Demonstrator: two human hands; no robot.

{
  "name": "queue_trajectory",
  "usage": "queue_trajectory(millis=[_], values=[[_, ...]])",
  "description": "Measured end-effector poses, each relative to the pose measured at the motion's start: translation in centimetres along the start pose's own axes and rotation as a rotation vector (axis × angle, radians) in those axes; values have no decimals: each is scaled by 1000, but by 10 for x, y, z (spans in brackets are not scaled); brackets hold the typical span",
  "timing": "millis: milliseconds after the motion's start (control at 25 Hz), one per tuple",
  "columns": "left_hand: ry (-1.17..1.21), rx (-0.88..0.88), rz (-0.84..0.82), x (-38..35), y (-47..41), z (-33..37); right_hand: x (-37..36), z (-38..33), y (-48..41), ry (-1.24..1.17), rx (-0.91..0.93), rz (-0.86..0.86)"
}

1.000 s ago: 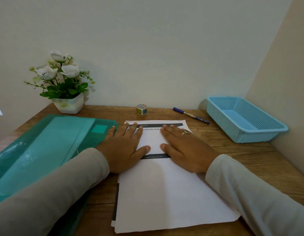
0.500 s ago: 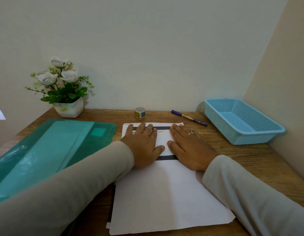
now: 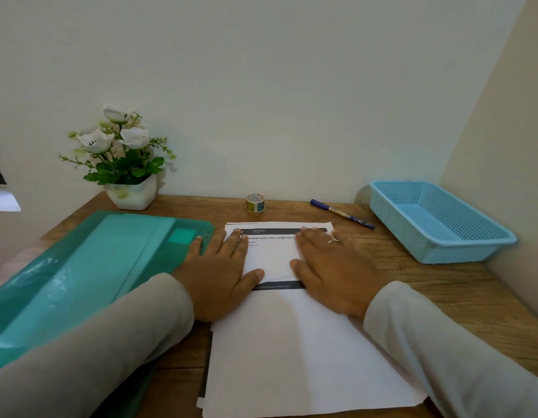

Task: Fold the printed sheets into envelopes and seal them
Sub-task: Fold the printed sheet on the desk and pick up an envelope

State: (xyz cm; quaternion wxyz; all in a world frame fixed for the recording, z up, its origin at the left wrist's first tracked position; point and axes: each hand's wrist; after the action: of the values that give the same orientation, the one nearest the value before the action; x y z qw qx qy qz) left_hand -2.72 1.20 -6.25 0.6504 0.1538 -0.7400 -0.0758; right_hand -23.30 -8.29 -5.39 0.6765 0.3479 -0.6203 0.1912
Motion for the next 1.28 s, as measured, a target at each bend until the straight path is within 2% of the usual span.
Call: queue_trajectory(millis=[120,200,280,480,720,1040,1280], values=[[15,6,8,-1,-3,3,-1,-23,1,-46,166,-19],[15,10,22,-1,-3,1,-4,-23,-1,-63,192,-22],[30,-4,24,-1,-2,0,-4,-8,-4,-82,154,-21],[3,-3,18,2,5,-1,-3,41,-3,-96,-79,-42],[-159,-22,67,34,12,1,-7,42,-3,-114,-111,-24],[186,-47,-239,73,-15,-9,-9,43,-3,-127,-115,-2],[360,-94,-265,70,-29,-17,-6,42,-3,-139,-114,4]])
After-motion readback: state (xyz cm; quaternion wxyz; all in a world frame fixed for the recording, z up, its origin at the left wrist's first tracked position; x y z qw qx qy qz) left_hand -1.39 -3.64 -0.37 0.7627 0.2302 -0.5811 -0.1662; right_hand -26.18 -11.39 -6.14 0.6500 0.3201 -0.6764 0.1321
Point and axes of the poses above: each hand's wrist, its own y-axis away from the middle knuckle, its own x-axis out of the back of the hand, z = x × y, and after that the axes turned 12 degrees about -z, right-handed
